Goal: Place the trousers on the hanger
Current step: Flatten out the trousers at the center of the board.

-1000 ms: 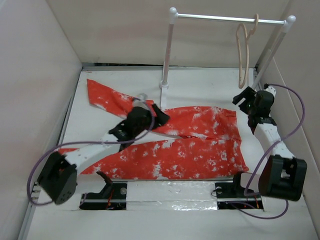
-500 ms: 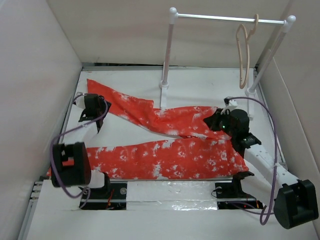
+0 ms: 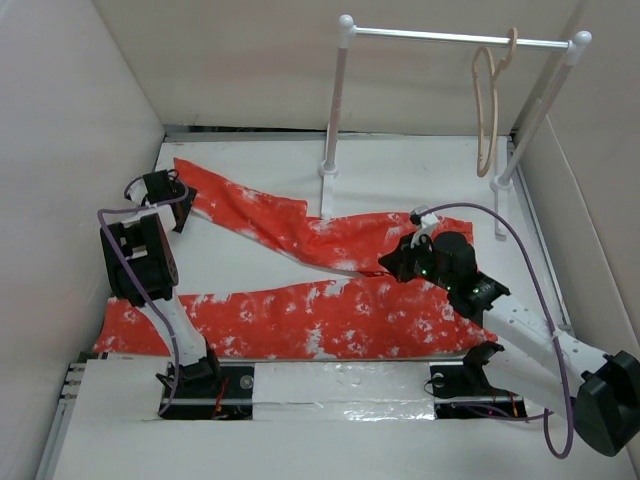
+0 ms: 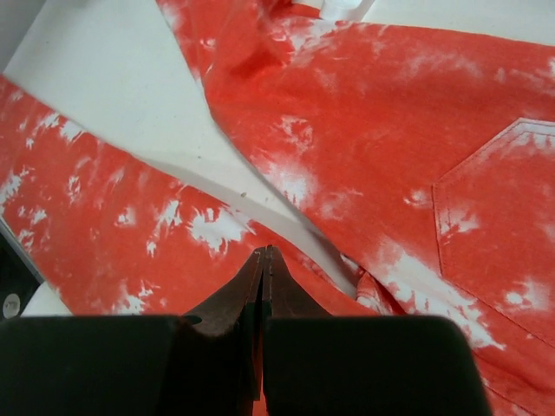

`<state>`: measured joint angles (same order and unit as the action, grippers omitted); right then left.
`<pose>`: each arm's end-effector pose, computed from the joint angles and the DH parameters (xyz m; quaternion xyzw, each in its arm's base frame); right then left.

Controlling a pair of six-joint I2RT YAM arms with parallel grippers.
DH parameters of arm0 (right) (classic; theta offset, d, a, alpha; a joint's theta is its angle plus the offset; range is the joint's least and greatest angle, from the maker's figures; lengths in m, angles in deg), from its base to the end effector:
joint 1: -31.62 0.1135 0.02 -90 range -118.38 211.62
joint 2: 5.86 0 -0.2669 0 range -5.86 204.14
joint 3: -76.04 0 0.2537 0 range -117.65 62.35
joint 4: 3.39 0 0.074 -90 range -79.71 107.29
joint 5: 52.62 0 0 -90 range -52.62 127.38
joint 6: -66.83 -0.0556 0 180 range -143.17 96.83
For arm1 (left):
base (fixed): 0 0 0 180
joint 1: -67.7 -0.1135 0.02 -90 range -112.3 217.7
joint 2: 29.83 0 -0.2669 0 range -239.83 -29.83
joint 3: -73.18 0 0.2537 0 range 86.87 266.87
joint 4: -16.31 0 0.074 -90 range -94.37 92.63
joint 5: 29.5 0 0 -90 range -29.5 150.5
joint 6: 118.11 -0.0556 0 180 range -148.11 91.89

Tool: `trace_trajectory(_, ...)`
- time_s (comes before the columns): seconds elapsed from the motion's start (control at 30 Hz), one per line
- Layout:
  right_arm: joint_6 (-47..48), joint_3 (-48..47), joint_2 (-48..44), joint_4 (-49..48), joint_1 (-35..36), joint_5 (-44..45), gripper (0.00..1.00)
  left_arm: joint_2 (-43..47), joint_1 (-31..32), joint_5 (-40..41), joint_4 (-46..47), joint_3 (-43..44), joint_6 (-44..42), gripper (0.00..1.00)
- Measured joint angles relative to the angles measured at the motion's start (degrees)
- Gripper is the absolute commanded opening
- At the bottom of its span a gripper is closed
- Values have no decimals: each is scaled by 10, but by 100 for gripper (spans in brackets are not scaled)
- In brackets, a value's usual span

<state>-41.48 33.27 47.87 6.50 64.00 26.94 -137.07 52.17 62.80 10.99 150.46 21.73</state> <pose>0.1901 0.1324 0.2347 -0.1517 0.8075 0.3096 0.4787 0.4086 0.1159 0.1669 -0.4873 0.7424 -0.1185 0.4443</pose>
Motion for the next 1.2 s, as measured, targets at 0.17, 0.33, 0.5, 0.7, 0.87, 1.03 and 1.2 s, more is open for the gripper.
trace_trajectory(0.17,3,0,-19,13,9,7,1,-49,0,0,-4,56,4,61)
trace_trajectory(0.33,3,0,-21,25,34,21,1,-75,0,-1,-13,90,-1,0)
trace_trajectory(0.5,3,0,4,22,41,31,1,-48,20,30,-34,97,-38,0)
trace_trajectory(0.7,4,0,46,24,41,39,1,71,162,164,-68,145,-154,6)
trace_trajectory(0.87,4,-3,35,24,41,40,1,114,254,206,-60,201,-223,18)
trace_trajectory(1.03,3,-3,10,24,41,44,1,69,234,233,-97,185,-243,23)
trace_trajectory(1.2,4,-4,2,33,41,45,1,-73,230,253,-191,220,-253,23)
